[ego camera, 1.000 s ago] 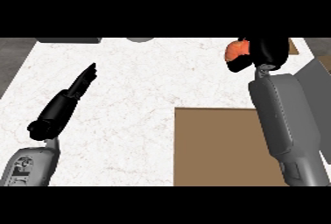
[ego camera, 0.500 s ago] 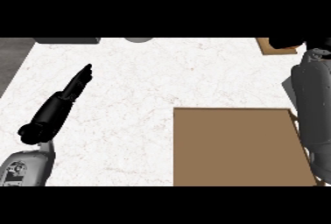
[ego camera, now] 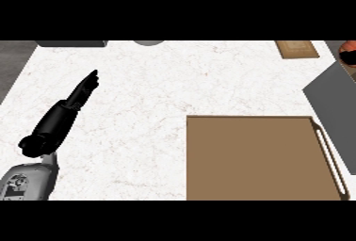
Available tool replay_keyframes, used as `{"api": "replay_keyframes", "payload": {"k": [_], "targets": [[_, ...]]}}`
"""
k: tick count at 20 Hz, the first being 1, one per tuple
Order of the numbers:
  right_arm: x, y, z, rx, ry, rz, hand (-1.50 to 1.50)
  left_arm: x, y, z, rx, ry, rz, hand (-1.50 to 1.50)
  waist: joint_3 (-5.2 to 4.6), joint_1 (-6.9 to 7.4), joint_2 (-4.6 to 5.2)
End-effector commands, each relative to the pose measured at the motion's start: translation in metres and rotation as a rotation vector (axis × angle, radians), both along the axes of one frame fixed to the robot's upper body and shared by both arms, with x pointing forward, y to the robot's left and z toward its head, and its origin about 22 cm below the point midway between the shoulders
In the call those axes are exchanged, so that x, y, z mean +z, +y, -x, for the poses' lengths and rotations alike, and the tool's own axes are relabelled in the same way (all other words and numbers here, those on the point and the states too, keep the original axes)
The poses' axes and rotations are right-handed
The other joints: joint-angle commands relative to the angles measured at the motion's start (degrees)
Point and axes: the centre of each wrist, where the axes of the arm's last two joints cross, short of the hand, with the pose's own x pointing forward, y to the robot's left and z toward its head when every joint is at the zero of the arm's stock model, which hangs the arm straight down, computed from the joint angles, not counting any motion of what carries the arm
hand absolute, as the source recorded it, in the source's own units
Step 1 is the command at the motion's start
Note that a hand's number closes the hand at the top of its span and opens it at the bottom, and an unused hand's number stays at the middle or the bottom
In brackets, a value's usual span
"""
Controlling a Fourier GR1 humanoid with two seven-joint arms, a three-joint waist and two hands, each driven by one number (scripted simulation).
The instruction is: Pick the squash from the tray and place it in the cardboard box
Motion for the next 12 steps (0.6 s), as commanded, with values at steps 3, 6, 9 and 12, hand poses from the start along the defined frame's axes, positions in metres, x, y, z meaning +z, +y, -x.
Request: {"api": "replay_keyframes", "payload": {"k": [3, 6, 9, 12], "targets": [[-0.019, -0.058, 0.013, -0.008, 0.242, -0.190, 1.50, -0.007, -0.013, 0.002, -0.016, 0.011, 0.020, 0.00, 0.05, 0.31, 0.19], [-0.020, -0.100, 0.041, 0.008, 0.297, -0.190, 1.50, 0.014, -0.004, 0.005, 0.013, 0.007, 0.000, 0.00, 0.07, 0.06, -0.12], [-0.028, -0.107, 0.041, 0.031, 0.406, -0.252, 1.50, 0.004, -0.003, -0.011, 0.005, -0.001, 0.017, 0.00, 0.02, -0.08, 0.12], [-0.045, -0.117, 0.047, -0.013, 0.500, -0.302, 1.50, 0.007, 0.005, 0.009, -0.004, -0.005, -0.010, 0.00, 0.04, 0.71, 0.00]]}}
